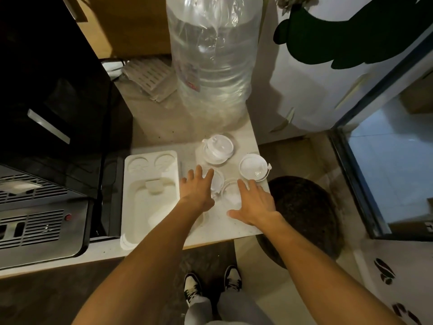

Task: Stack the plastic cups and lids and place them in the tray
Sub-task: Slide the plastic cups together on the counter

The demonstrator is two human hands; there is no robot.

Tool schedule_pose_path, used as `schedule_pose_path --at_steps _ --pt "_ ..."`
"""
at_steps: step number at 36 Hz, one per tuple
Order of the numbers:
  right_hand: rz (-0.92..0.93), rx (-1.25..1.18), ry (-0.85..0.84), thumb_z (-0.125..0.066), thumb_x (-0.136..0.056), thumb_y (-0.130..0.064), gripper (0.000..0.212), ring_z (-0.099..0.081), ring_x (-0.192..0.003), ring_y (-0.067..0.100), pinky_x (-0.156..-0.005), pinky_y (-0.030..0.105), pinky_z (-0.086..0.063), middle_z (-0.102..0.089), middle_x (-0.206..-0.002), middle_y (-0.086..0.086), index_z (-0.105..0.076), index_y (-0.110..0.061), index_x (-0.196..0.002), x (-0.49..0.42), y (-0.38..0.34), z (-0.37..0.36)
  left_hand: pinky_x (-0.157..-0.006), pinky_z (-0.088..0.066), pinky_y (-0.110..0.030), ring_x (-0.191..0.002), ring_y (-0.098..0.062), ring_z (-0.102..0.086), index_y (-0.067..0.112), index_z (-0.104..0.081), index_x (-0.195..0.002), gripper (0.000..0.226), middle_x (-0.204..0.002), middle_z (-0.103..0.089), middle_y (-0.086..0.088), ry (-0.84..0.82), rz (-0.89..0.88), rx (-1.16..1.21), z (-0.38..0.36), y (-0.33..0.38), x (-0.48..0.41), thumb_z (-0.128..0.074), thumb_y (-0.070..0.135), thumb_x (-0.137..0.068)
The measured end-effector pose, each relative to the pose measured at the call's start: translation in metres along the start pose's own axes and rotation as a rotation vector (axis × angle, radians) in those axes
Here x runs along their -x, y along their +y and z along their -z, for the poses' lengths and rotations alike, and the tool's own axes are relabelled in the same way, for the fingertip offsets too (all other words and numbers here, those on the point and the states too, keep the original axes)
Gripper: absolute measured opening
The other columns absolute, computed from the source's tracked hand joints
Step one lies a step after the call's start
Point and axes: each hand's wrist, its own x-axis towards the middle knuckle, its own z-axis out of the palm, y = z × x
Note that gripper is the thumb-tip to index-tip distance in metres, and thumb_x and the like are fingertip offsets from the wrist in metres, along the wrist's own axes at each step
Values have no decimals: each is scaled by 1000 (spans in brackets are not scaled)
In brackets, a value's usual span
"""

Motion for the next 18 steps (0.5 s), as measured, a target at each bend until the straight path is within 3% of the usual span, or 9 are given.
schedule_pose_path --at_steps 6,18 --pt "3 34 -18 -64 -80 -63 80 -47 -124 29 -96 41 -46 -36 -144 11 -34 -21 -142 0 -6 1 -114 -36 -45 -144 -33 -30 23 -48 -143 61 -162 -20 -11 0 3 -12 -10 -3 6 -71 39 -88" --pt "-12 55 -24 -60 -84 -60 65 -51 -114 28 -90 38 -46 -41 -138 10 -46 -19 -133 7 -8 1 -107 -49 -39 -130 -31 -50 13 -70 -117 24 -163 -24 -14 79 53 91 -19 -1 15 -65 24 -95"
